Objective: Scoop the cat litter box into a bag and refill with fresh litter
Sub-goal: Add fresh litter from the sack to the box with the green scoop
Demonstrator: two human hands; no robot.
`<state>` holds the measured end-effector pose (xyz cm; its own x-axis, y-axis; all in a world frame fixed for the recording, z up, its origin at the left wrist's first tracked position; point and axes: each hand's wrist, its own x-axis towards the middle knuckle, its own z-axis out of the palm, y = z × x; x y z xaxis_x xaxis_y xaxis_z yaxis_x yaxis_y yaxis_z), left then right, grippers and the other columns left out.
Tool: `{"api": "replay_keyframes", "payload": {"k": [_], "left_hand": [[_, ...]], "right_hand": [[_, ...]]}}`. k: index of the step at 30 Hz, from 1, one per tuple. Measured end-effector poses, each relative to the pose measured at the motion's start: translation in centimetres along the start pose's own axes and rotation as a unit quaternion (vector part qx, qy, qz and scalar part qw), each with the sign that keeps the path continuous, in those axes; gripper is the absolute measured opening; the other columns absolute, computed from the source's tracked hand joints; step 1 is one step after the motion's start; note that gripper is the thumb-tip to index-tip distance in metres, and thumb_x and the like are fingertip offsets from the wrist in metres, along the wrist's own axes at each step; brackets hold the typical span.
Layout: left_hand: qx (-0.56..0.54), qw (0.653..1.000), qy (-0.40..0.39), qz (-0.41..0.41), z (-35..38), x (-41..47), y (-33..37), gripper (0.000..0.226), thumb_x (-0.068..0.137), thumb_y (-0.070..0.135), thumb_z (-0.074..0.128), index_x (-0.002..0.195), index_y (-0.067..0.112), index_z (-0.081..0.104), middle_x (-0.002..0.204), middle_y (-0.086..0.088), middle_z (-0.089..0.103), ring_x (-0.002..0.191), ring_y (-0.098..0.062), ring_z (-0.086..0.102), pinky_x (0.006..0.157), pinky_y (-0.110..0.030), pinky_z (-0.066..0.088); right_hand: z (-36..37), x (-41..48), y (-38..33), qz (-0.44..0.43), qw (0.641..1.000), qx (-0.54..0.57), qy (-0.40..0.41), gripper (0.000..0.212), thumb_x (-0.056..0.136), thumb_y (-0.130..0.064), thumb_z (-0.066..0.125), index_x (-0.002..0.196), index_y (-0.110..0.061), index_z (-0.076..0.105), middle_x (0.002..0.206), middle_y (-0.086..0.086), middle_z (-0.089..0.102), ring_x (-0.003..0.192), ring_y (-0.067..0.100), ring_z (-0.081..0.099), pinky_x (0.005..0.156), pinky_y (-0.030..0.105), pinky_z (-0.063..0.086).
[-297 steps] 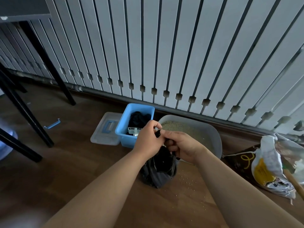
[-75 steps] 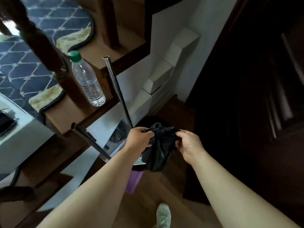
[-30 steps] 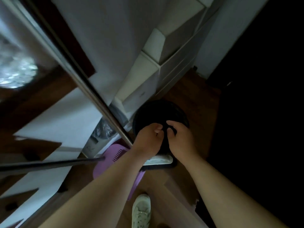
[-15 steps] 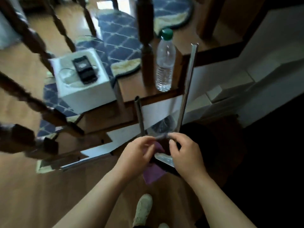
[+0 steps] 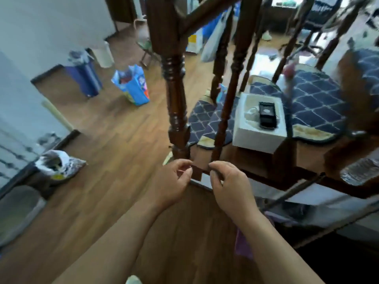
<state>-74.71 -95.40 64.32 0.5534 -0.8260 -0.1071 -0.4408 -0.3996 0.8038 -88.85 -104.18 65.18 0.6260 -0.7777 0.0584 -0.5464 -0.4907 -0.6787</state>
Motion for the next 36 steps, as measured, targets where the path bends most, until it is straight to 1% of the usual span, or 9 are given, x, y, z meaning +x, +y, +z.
{"api": "replay_keyframes", "payload": {"k": [2, 6, 8, 12, 15, 20, 27, 31, 36], "left_hand": [[-0.001, 0.999, 0.029, -0.027, -5.3, -0.9, -2.6, 0.022, 0.094, 0.018, 0.058, 0.114, 0.015, 0.066, 0.104, -0.001, 0.069, 0.089, -0.009, 0.063, 0.078, -0.016, 0.048], [0.001, 0.994, 0.073, -0.078, -14.0, -2.4, -7.3, 0.024, 0.095, 0.023, 0.057, 0.117, 0.018, 0.066, 0.106, 0.006, 0.067, 0.090, -0.003, 0.059, 0.071, -0.002, 0.038], [0.007, 0.991, 0.092, -0.099, -19.2, -3.4, -10.3, 0.025, 0.095, 0.026, 0.057, 0.118, 0.021, 0.065, 0.102, 0.012, 0.065, 0.087, 0.000, 0.058, 0.068, 0.001, 0.036], [0.038, 0.982, 0.135, -0.124, -28.1, -5.0, -15.2, 0.024, 0.095, 0.027, 0.056, 0.116, 0.025, 0.066, 0.103, 0.014, 0.065, 0.089, 0.001, 0.058, 0.076, -0.013, 0.040], [0.027, 0.971, 0.175, -0.162, -33.4, -6.2, -18.6, 0.024, 0.094, 0.028, 0.056, 0.115, 0.025, 0.067, 0.108, 0.012, 0.068, 0.091, -0.001, 0.060, 0.083, -0.019, 0.044], [0.019, 0.948, 0.232, -0.218, -39.9, -8.1, -24.0, 0.021, 0.094, 0.032, 0.056, 0.112, 0.029, 0.067, 0.104, 0.016, 0.066, 0.088, 0.000, 0.058, 0.077, -0.020, 0.042], [-0.022, 0.920, 0.288, -0.264, -46.3, -7.5, -30.7, 0.022, 0.096, 0.025, 0.056, 0.115, 0.023, 0.066, 0.105, 0.012, 0.065, 0.087, 0.000, 0.055, 0.065, -0.007, 0.036], [-0.033, 0.904, 0.305, -0.296, -49.8, -4.5, -34.7, 0.025, 0.095, 0.027, 0.057, 0.117, 0.021, 0.066, 0.109, 0.009, 0.067, 0.093, -0.005, 0.059, 0.077, -0.020, 0.043], [-0.064, 0.882, 0.317, -0.341, -53.8, 0.0, -39.5, 0.022, 0.094, 0.028, 0.056, 0.113, 0.024, 0.066, 0.098, 0.006, 0.071, 0.090, -0.012, 0.065, 0.085, -0.033, 0.052]], "right_hand": [[3.2, 1.4, -5.1, -0.043, 0.999, 0.000, -0.033, 0.029, 0.096, -0.017, 0.053, 0.122, -0.018, 0.066, 0.123, -0.005, 0.064, 0.112, 0.010, 0.058, 0.098, 0.022, 0.046], [8.6, 3.3, -13.4, -0.085, 0.993, -0.002, -0.085, 0.026, 0.098, -0.021, 0.052, 0.120, -0.021, 0.065, 0.118, -0.007, 0.064, 0.099, 0.001, 0.053, 0.094, 0.019, 0.046], [12.1, 4.2, -18.4, -0.102, 0.988, -0.003, -0.117, 0.030, 0.099, -0.025, 0.050, 0.127, -0.022, 0.062, 0.122, -0.008, 0.063, 0.101, 0.000, 0.052, 0.095, 0.018, 0.043], [18.2, 5.9, -26.5, -0.113, 0.980, 0.003, -0.164, 0.032, 0.101, -0.024, 0.044, 0.128, -0.020, 0.061, 0.126, -0.002, 0.064, 0.115, 0.016, 0.058, 0.099, 0.029, 0.045], [22.3, 6.8, -31.6, -0.130, 0.972, 0.004, -0.195, 0.033, 0.101, -0.022, 0.045, 0.131, -0.019, 0.060, 0.131, -0.002, 0.062, 0.120, 0.015, 0.054, 0.097, 0.021, 0.038], [29.4, 7.7, -38.7, -0.155, 0.963, 0.015, -0.221, 0.029, 0.096, -0.023, 0.053, 0.120, -0.022, 0.068, 0.119, -0.004, 0.068, 0.108, 0.012, 0.061, 0.077, 0.012, 0.035], [38.5, 11.1, -46.0, -0.203, 0.933, 0.031, -0.295, 0.025, 0.094, -0.017, 0.053, 0.109, -0.016, 0.073, 0.105, 0.000, 0.073, 0.096, 0.014, 0.063, 0.067, 0.017, 0.037], [44.0, 15.6, -48.7, -0.208, 0.921, 0.026, -0.328, 0.026, 0.094, -0.023, 0.053, 0.113, -0.023, 0.072, 0.106, -0.006, 0.072, 0.085, 0.006, 0.058, 0.059, 0.009, 0.035], [49.7, 21.5, -52.0, -0.189, 0.910, 0.019, -0.370, 0.026, 0.094, -0.021, 0.051, 0.108, -0.025, 0.072, 0.101, -0.007, 0.072, 0.089, 0.010, 0.063, 0.068, 0.022, 0.045]]}}
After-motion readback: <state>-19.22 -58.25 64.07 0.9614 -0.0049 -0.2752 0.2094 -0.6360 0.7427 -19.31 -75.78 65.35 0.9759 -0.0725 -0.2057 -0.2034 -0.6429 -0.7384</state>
